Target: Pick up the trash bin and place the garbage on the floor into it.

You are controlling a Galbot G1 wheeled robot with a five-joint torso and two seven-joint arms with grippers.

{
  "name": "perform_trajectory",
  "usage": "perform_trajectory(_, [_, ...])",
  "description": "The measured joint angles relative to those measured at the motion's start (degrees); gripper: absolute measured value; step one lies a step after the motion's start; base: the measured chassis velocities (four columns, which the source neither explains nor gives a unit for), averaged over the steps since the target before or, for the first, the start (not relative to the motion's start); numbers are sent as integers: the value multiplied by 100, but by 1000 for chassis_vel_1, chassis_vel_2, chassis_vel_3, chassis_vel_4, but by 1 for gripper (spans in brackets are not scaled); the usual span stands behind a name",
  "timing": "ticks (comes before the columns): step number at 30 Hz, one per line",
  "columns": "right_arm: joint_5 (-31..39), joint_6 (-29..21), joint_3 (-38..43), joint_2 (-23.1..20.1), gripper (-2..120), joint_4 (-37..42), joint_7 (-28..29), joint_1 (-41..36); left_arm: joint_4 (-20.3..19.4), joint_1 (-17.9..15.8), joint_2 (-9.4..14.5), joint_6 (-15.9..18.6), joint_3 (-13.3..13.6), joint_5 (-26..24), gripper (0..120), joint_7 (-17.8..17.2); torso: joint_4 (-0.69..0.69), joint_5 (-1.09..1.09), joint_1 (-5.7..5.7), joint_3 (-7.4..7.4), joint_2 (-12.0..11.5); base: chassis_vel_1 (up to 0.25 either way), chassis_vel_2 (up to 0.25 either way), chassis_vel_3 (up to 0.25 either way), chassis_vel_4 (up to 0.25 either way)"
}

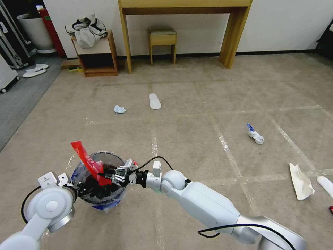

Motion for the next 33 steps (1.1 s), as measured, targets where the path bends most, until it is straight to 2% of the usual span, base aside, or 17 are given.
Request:
perform_trajectory(3, [-18,21,-52,13,51,-79,15,27,-62,32,12,-1,-29,-1,1,-2,0,0,0,0,0,0,0,0,0])
perform_trajectory(5, [-19,23,-60,13,54,-79,23,30,-71,34,20,-1,-37,-5,1,-3,0,0,0,0,0,0,0,0,0])
perform_trajectory(6, [-18,28,-76,13,62,-79,57,36,-93,39,31,-1,-47,-17,1,-8,0,0,0,0,0,0,0,0,0])
perform_trajectory(9, [-19,27,-82,17,66,-79,82,38,-114,47,32,-1,-50,-24,1,-9,0,0,0,0,0,0,0,0,0])
perform_trajectory(10, [-22,36,-86,33,74,-101,123,49,-142,67,30,2,-50,-27,1,-12,0,0,0,0,0,0,0,0,0])
perform_trajectory(12, [-24,48,-91,45,83,-142,146,64,-152,94,24,9,-51,-26,1,-18,0,0,0,0,0,0,0,0,0])
perform_trajectory(13, [-24,48,-91,45,83,-142,146,64,-152,94,24,9,-51,-26,1,-18,0,0,0,0,0,0,0,0,0])
perform_trajectory(14, [-22,55,-91,46,89,-147,157,75,-151,103,24,10,-53,-25,1,-20,0,0,0,0,0,0,0,0,0])
perform_trajectory(15, [-22,55,-91,46,89,-147,157,75,-151,103,24,10,-53,-25,1,-20,0,0,0,0,0,0,0,0,0])
perform_trajectory(17, [11,66,-91,24,99,-124,215,110,-127,108,29,12,-63,-21,1,-21,0,0,0,0,0,0,0,0,0])
perform_trajectory(25, [247,82,144,-37,100,159,186,143,-47,87,38,13,-76,-19,1,-23,0,0,0,0,0,0,0,0,0])
perform_trajectory(33, [702,-3,1088,-381,100,1204,193,142,71,104,66,0,-158,-35,1,-23,0,0,0,0,0,0,0,0,0])
